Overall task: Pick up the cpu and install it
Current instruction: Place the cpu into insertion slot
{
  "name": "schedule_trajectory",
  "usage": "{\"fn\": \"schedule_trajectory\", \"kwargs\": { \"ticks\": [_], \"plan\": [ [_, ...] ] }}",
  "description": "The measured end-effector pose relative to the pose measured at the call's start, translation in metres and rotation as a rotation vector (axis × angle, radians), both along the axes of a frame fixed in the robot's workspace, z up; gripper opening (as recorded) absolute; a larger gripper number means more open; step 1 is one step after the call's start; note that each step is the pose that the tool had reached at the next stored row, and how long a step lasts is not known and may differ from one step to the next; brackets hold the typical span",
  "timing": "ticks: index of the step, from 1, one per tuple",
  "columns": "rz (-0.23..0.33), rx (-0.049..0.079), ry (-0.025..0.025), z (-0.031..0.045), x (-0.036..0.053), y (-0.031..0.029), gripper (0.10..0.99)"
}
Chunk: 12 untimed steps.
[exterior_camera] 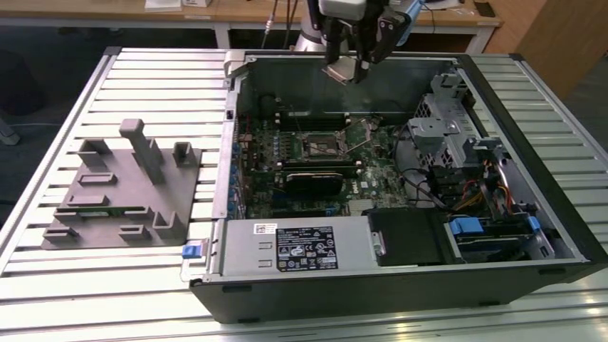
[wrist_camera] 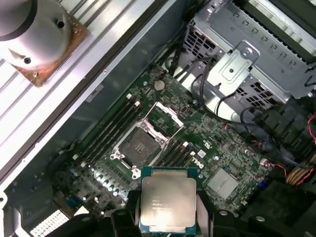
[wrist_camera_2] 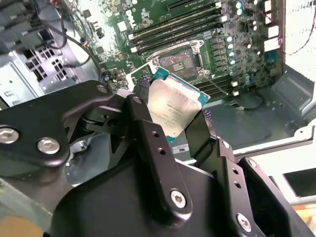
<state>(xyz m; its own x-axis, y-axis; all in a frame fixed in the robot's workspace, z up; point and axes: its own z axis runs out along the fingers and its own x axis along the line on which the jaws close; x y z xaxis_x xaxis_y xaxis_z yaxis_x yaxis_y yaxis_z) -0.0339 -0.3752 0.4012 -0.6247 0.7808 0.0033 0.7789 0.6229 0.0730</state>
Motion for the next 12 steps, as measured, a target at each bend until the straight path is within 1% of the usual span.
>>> {"fn": "schedule_trajectory", "kwargs": {
  "ticks": [12],
  "plan": [
    [-0.187,0.0,-0.0001,-0.002,0.0,0.0006,0.545]
  ]
}}
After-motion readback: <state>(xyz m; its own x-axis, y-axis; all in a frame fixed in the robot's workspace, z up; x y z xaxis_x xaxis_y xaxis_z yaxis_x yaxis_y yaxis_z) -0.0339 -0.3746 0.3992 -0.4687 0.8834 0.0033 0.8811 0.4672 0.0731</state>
